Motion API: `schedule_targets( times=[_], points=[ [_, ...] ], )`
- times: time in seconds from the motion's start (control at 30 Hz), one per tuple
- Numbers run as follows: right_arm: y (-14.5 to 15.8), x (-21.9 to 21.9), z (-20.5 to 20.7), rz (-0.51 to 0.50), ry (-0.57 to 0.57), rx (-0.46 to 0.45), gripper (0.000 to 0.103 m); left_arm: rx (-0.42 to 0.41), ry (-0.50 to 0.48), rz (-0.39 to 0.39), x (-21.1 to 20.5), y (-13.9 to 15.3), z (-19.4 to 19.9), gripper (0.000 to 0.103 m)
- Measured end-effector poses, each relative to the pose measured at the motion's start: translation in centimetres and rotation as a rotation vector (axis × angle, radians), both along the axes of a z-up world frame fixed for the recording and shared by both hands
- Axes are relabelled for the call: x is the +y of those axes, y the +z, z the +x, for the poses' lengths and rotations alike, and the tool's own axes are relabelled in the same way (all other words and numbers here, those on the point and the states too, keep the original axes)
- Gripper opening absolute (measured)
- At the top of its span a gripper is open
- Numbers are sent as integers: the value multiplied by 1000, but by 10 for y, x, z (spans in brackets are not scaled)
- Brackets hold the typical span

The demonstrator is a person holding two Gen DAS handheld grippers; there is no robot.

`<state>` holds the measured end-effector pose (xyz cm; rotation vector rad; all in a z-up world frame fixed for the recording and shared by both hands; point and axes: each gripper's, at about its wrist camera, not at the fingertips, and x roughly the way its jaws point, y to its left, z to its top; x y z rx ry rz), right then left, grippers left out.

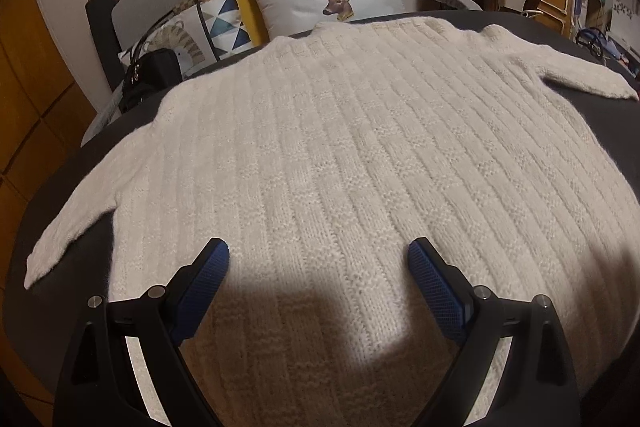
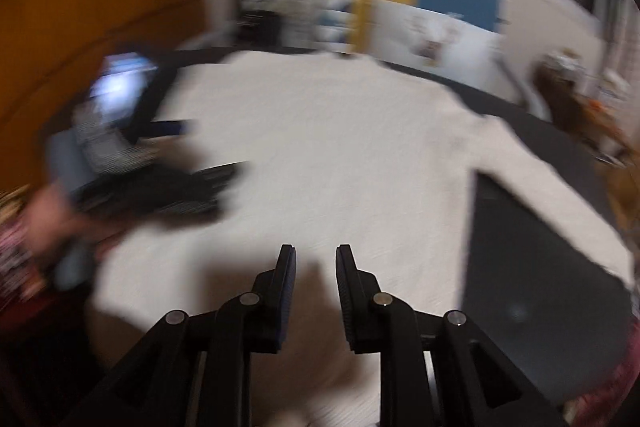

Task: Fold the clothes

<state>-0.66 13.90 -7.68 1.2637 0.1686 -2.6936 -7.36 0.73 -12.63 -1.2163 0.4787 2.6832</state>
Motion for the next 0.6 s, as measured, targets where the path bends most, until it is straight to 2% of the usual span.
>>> schedule_targets(
  times=[0.07, 0.13, 0.17, 0.23, 0.3, 0.43, 0.53, 0.6],
  points=[
    [-14, -1, -18, 21, -47, -44, 20, -5, -8, 5, -3, 0, 4, 94],
    [-34, -5, -14, 56, -53, -130, 20, -16, -14, 14, -8, 2, 8, 94],
    [-37, -2, -10, 53, -53, -134, 20, -6, -16, 17, -10, 4, 10, 94],
    [-34, 7, -2, 16, -59, -121, 21, 36, -12, 15, -17, 11, 14, 94],
    [-30, 14, -6, -43, -80, -150, 21, 93, 3, -1, -23, 18, 12, 94],
    [-6, 19, -26, -152, -94, -85, 21, 111, 94, -44, -42, 25, -23, 94],
    [14, 9, -71, -168, -98, -31, 21, 86, 182, -43, -56, 24, -57, 94],
    [23, -2, -106, -164, -98, -31, 21, 56, 219, -44, -63, 16, -77, 94]
  ],
)
